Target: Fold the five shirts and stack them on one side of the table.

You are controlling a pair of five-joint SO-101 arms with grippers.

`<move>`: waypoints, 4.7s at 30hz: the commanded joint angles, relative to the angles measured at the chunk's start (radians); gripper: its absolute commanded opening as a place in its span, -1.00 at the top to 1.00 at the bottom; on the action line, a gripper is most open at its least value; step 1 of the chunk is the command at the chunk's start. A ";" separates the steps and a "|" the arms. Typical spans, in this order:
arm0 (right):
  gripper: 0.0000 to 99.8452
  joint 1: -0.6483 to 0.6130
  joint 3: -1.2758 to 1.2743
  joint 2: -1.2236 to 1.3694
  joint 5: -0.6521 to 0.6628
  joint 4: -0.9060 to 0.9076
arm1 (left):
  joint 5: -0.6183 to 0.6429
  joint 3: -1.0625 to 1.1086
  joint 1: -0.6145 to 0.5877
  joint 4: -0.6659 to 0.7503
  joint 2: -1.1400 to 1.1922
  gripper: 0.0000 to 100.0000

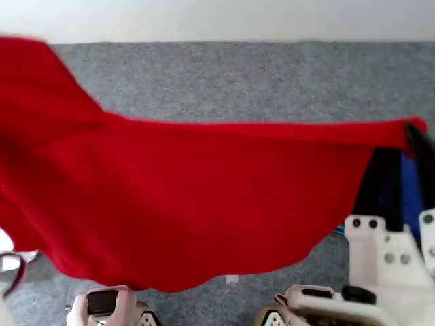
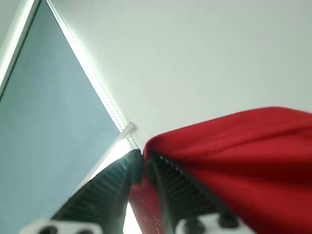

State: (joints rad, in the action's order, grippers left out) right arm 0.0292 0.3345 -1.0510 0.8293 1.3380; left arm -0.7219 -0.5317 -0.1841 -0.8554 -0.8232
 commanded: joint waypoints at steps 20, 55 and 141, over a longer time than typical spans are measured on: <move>0.98 -0.050 -1.135 0.031 0.107 -0.679 | -0.002 0.723 0.020 0.112 0.315 0.97; 0.98 -0.059 -0.109 1.371 0.153 -1.061 | -0.069 -0.094 0.029 0.109 1.224 0.97; 0.77 0.015 -0.170 1.216 -0.278 -0.168 | 0.394 0.716 -0.089 -0.557 0.476 0.90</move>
State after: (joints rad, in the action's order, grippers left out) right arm 0.0721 0.0997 0.1320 0.6743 1.2490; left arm -0.4488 0.2232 -0.2931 -1.4906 -0.3813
